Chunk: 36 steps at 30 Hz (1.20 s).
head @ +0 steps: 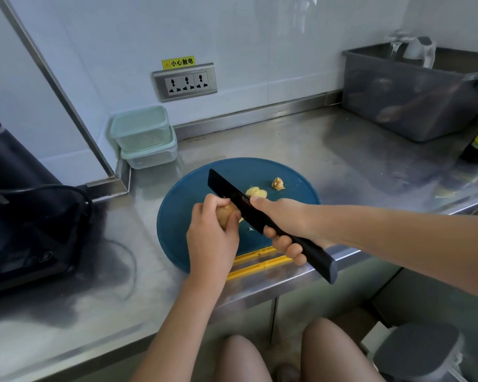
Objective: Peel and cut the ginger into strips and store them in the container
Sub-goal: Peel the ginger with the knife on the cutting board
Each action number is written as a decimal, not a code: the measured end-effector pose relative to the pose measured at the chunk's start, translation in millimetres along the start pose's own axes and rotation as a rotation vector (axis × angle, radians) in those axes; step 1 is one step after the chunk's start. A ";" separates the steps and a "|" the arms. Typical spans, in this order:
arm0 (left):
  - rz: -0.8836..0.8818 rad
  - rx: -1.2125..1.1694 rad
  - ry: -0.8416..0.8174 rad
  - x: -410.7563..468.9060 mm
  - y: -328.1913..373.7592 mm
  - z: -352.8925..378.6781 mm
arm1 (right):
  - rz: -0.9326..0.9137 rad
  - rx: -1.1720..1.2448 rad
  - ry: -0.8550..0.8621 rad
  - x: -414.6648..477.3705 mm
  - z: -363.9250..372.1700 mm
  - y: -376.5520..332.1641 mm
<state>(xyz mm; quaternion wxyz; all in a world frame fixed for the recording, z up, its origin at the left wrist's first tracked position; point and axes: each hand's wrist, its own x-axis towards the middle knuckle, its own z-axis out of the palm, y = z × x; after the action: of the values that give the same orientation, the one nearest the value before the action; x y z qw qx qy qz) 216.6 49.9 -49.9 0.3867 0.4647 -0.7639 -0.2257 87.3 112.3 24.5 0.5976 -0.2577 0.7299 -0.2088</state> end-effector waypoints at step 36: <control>0.008 -0.020 0.025 -1.2 -0.9 2.5 | 0.010 -0.100 0.120 8.8 12.6 -0.5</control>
<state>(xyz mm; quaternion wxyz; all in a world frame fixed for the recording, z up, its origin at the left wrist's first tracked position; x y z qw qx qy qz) 215.4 50.6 -52.5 0.4019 0.4604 -0.7586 -0.2258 98.3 106.5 15.5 0.5401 -0.2707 0.7753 -0.1844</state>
